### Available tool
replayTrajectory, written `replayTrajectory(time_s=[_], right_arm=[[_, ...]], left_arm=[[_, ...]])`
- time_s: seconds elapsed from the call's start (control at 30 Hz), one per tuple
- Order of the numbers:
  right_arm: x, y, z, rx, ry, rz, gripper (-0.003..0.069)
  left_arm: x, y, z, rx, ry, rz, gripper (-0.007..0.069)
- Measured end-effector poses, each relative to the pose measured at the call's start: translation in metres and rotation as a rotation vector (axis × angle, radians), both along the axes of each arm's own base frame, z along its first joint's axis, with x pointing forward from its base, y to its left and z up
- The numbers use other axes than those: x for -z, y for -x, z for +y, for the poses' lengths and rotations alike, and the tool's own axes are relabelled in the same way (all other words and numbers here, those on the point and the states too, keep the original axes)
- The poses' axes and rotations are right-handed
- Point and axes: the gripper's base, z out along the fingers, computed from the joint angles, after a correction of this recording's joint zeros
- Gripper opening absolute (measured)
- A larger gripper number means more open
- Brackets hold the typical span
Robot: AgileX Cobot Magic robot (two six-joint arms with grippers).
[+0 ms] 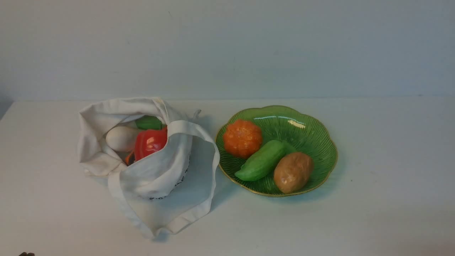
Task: Take vegetables from cloth bag on white table place on plate.
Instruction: 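Reach into the bag and grasp the red bell pepper with the left gripper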
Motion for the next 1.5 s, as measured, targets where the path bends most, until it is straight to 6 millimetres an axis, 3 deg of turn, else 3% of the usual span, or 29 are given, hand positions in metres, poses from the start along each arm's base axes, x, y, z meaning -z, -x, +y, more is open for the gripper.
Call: replayTrajectory(time_s=[1.07,1.33,1.5], right_arm=[[0.000,0.000,0.000,0.000,0.000,0.000,-0.0010],[0.000,0.000,0.000,0.000,0.000,0.000,-0.0010],[0.000,0.000,0.000,0.000,0.000,0.000,-0.0010]], left_arm=[[-0.002,-0.001,0.001,-0.001,-0.048,-0.023,-0.0005],[-0.023,-0.004,-0.002,-0.038,0.366,-0.219,-0.0005],[-0.039,-0.003,0.000,-0.046,0.468,-0.386,-0.0005]])
